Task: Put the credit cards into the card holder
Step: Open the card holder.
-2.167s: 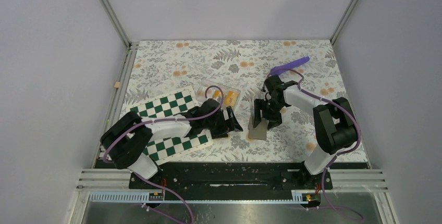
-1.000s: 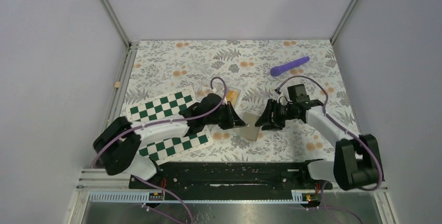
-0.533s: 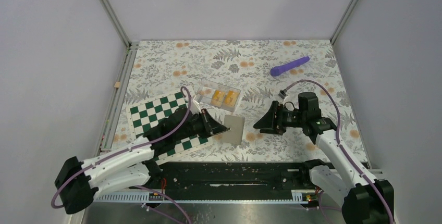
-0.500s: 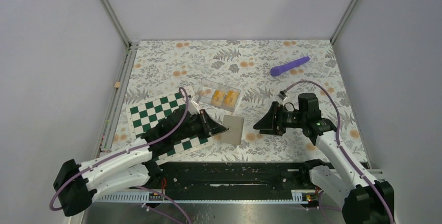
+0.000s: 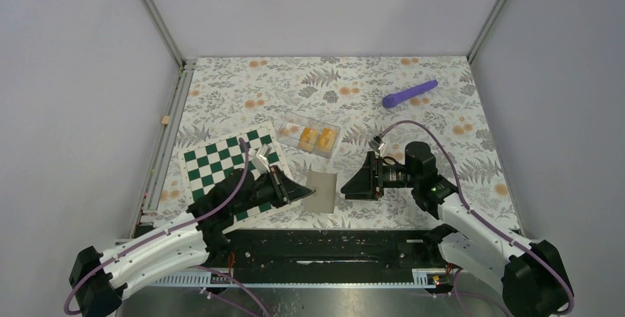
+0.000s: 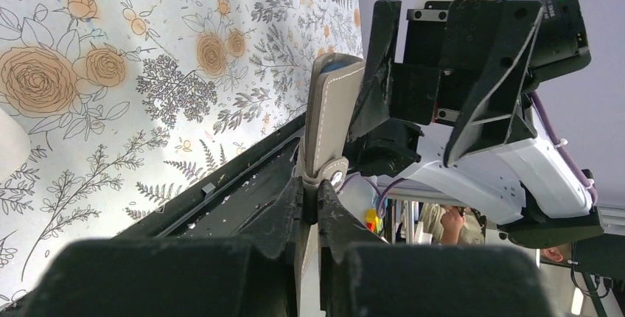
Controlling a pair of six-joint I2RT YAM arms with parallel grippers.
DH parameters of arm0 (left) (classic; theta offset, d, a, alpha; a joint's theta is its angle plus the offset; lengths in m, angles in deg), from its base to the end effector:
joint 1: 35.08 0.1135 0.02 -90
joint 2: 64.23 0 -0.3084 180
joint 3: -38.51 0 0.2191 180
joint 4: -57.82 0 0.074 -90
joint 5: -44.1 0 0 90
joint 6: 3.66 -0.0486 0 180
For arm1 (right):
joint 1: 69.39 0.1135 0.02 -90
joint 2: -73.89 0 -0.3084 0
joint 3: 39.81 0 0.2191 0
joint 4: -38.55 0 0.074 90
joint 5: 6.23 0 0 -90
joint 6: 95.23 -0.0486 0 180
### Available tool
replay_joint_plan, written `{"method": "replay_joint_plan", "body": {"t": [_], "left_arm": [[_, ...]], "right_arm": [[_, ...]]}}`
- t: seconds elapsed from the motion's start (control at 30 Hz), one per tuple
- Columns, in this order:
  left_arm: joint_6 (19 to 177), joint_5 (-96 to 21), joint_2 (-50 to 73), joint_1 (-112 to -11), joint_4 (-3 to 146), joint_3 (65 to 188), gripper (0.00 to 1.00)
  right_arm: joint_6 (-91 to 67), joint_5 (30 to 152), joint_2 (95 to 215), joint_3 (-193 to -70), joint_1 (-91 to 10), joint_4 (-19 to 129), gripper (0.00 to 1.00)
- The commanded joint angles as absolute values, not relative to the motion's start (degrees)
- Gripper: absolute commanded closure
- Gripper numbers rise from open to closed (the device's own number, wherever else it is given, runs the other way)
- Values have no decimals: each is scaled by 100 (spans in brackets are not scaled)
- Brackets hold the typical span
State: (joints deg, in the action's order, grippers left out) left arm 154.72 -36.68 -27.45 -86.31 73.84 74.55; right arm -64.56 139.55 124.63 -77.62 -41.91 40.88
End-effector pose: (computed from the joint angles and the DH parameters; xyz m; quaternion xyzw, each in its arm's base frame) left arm 0.0621 -0.0898 0.2602 -0.0719 0.7982 -0.5463 0.2433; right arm 0.1022 0.0985 0.2766 -0.0803 0.7534 0.6387 0.1343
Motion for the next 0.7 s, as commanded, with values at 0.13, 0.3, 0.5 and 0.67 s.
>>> {"method": "replay_joint_plan", "body": {"t": [0.13, 0.3, 0.5, 0.67], "left_arm": [[15735, -3490, -2846, -8629, 6698, 7401, 100], [15753, -3453, -2871, -8629, 6654, 7410, 100], [15989, -3284, -2883, -8626, 6036, 7187, 100], [16254, -3235, -2815, -8624, 5579, 6927, 100]], "right_arm": [[-7106, 13663, 13033, -7872, -3654, 2777, 30], [-7066, 13521, 13320, -7942, -3459, 2696, 32], [-7138, 13487, 13608, -8044, -3207, 2425, 31], [-7669, 13482, 13793, -7949, -3018, 1345, 38]]}}
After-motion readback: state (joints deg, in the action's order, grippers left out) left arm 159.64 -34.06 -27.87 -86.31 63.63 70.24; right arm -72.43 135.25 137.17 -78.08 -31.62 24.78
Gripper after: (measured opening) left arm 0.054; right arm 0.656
